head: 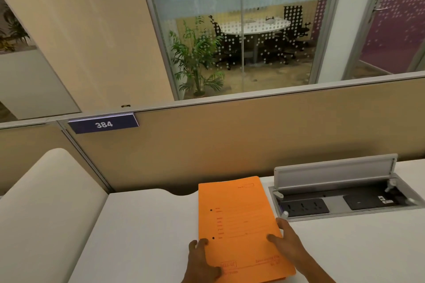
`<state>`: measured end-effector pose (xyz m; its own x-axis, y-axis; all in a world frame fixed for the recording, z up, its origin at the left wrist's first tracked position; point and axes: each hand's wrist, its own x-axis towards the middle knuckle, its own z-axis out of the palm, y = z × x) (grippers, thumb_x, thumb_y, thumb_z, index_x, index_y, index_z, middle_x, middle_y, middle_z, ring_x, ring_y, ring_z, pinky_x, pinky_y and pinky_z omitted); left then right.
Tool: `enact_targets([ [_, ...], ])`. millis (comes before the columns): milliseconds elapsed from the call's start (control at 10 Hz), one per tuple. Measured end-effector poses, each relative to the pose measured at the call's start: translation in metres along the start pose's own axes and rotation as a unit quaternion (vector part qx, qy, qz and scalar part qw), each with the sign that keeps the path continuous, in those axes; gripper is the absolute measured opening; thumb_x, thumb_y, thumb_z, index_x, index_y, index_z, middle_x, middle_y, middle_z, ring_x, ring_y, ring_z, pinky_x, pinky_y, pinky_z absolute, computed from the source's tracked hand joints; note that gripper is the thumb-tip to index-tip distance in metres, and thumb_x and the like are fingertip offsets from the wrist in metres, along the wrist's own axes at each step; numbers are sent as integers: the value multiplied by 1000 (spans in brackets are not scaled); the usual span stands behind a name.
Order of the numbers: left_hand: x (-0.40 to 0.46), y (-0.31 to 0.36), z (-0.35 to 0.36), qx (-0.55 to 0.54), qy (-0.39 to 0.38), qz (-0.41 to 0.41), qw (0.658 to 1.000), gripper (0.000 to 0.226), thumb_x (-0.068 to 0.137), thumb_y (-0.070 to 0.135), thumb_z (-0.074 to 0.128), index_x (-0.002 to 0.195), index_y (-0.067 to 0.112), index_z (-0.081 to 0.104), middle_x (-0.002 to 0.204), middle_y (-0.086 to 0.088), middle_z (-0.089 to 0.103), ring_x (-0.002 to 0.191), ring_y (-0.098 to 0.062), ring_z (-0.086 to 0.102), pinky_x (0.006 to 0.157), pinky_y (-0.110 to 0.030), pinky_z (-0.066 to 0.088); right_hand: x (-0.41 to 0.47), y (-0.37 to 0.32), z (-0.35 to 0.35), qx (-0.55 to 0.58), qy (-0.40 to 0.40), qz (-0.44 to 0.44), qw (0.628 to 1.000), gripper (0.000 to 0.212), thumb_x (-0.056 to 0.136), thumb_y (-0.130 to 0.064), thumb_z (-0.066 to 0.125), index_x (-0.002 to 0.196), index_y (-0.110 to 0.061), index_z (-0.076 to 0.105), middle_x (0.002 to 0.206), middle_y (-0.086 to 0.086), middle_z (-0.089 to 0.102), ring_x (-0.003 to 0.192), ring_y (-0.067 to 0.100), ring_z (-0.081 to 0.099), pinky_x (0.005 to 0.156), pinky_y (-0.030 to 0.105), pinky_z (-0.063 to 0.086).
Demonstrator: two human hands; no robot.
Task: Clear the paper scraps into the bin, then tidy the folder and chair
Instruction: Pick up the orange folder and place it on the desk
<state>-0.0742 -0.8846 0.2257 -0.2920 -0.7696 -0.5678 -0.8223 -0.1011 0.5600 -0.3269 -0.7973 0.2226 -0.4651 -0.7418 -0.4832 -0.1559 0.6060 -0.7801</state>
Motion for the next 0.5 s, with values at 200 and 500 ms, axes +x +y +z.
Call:
enact_targets([
  [200, 6, 5, 4, 66, 23, -20, 997, 109, 69, 45, 80, 153, 18, 16, 163, -10, 7, 151, -28, 21, 123, -36, 25, 7, -5, -2, 2, -40, 21, 999, 64, 99, -20, 63, 152, -12, 28, 146, 11, 50, 131, 31, 52, 111, 47, 43],
  [500, 22, 7, 2, 91, 29, 14, 995, 95, 81, 47, 73, 153, 17, 17, 162, -8, 16, 148, -28, 28, 121, -34, 29, 17, -6, 6, -4, -58, 44, 997, 72, 99, -48, 57, 155, -13, 27, 152, 7, 44, 138, 28, 45, 111, 39, 38],
])
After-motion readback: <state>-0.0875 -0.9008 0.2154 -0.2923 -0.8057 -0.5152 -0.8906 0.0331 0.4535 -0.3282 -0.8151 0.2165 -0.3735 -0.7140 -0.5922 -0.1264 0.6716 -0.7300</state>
